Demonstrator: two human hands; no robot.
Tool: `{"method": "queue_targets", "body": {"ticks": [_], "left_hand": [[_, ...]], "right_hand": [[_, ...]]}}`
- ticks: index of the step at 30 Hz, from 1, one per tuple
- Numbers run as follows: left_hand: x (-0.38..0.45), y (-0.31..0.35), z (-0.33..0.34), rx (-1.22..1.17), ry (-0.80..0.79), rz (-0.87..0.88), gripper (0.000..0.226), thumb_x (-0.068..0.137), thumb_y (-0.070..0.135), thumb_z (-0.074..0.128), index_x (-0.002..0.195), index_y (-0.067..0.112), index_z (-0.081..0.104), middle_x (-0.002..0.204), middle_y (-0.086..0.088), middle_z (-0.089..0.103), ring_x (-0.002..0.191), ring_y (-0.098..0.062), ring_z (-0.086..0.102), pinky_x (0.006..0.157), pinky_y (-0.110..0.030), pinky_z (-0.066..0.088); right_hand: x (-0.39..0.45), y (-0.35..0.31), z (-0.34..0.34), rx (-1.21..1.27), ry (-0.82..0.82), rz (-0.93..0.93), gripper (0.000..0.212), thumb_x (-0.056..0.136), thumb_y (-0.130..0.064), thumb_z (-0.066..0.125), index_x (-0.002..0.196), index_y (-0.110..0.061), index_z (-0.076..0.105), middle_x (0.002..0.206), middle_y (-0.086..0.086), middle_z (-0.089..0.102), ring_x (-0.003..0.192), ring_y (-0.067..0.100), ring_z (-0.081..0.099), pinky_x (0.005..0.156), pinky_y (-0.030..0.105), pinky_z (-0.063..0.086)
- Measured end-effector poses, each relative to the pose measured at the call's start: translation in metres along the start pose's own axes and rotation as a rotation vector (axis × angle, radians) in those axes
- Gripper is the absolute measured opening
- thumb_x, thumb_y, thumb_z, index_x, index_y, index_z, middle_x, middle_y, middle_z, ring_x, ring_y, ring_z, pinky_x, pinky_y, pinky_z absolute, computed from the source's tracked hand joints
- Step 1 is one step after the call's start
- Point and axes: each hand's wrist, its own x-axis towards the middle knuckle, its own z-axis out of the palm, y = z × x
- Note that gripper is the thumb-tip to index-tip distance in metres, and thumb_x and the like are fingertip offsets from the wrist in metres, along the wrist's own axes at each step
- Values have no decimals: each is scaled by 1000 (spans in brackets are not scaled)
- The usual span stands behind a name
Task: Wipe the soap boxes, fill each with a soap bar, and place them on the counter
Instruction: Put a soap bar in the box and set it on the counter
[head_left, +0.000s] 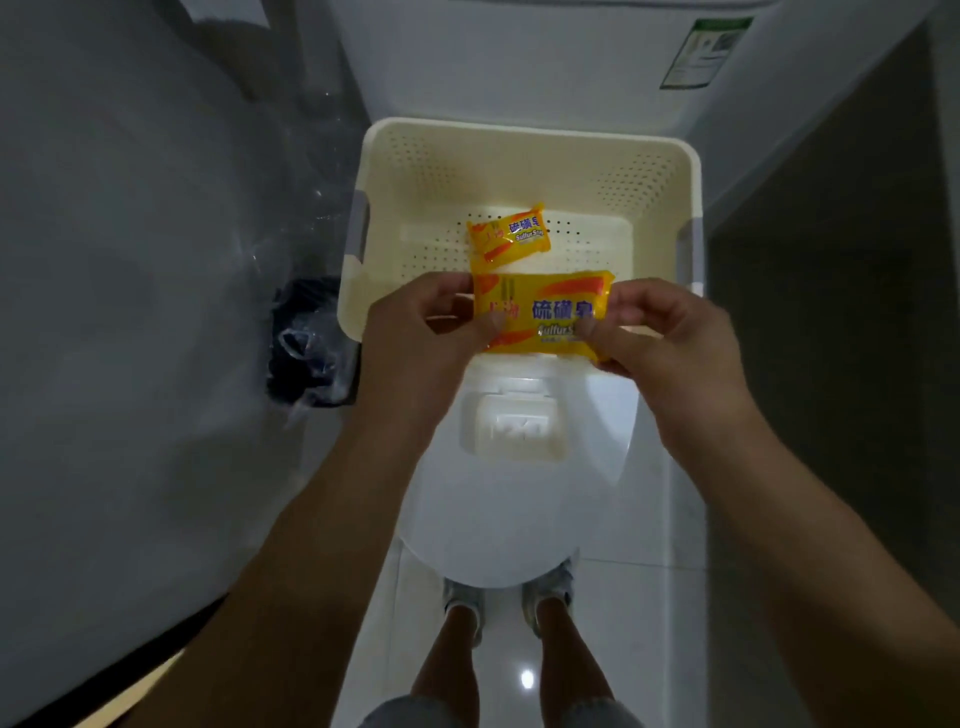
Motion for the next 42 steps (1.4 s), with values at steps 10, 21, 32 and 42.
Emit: {"method": "queue_targets", "body": {"ticks": [10,21,32,42], "left_hand": [[-31,-55,6,80,35,-28,32,79,9,80,107,22,75,94,0,75,90,-17,71,89,-44,58],[-25,-144,41,354,80,-165,21,80,13,81,99,10,74,90,-3,73,85,-16,70,82,-31,56],[-9,-156,52,703,95,-179,21,92,19,63,110,23,73,110,-1,71,103,-23,66,86,-41,55],[-9,-170,28,803,-155,161,53,82,17,75,132,22,57,122,-3,54,96,-22,63,79,-44,56]], "right_hand": [[-32,63,-1,-197,109,24,24,71,-6,86,73,-24,70,67,-9,70,72,18,71,79,49,61],[-4,146,16,-435,142,219,21,76,-8,82,79,-21,65,78,-4,70,82,15,69,80,27,56],[8,167,30,-690,40,138,21,86,-5,61,97,-18,75,95,6,73,88,24,66,71,22,48],[-3,182,18,-895,-86,-226,43,92,-19,65,133,-20,55,111,8,61,88,26,64,71,36,55]]}}
